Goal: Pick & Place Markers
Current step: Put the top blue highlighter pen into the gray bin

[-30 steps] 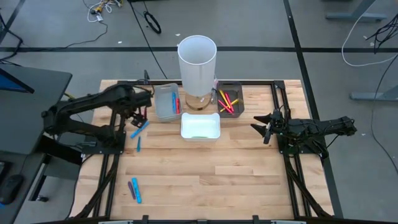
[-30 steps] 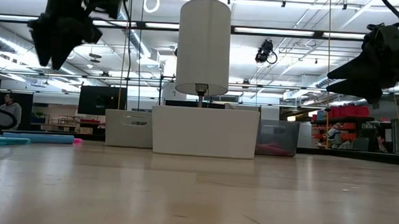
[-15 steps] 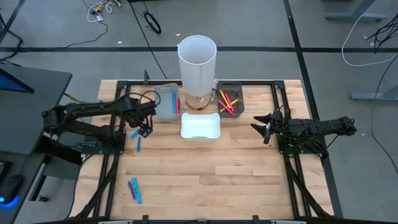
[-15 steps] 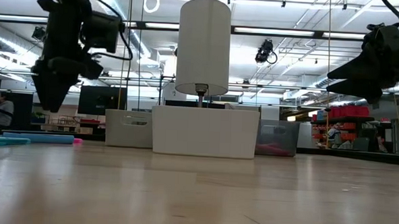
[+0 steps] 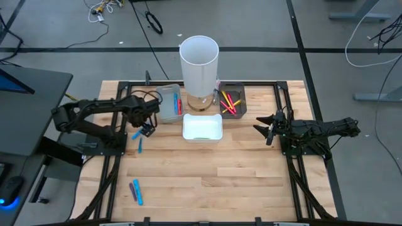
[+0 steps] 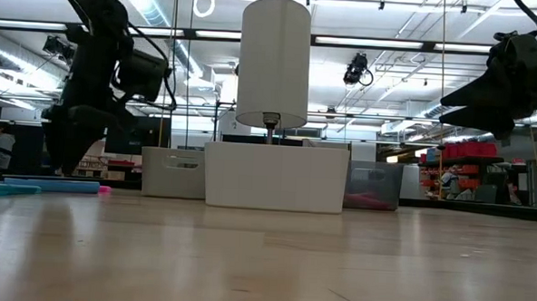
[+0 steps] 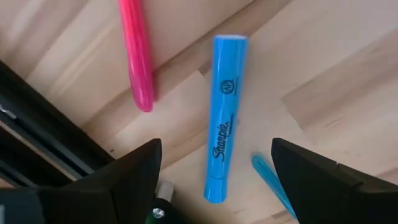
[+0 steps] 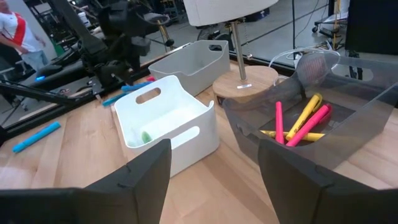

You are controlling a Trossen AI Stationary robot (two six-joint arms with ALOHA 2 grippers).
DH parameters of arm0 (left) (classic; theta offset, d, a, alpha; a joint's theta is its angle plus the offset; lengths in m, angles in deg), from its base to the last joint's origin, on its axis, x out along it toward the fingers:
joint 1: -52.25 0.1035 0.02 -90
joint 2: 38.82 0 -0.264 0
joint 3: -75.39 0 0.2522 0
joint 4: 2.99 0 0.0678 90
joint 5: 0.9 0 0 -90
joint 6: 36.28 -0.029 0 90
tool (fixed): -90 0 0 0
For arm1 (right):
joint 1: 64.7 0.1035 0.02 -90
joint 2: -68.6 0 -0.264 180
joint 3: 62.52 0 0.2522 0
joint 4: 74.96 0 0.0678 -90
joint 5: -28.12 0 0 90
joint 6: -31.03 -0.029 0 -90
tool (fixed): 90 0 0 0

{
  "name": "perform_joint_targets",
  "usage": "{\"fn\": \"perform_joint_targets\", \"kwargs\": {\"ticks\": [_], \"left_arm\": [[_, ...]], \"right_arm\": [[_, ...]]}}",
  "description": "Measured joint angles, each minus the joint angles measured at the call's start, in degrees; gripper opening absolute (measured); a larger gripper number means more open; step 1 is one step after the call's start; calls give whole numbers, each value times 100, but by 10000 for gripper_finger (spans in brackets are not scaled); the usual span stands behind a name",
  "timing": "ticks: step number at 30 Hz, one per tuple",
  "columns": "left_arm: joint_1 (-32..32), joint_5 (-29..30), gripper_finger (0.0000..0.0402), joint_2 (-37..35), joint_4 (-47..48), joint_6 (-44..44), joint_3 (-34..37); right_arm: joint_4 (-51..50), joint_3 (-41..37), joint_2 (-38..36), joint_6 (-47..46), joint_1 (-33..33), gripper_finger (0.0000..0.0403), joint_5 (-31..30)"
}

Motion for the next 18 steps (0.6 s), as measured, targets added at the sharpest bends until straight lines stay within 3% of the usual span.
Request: {"fn": "perform_joint_targets", "kwargs": {"ticks": [9,15,18], "left_arm": [[-96,-254,311,492,-925,0,366],[-118,-254,311,503,-1038,188,402],[-110,-531,311,512,-1165,200,420]], "right_arm": [[0,2,0,0,1,242,2],[0,2,0,0,0,242,1],[0,1,0,0,1,242,1]]}}
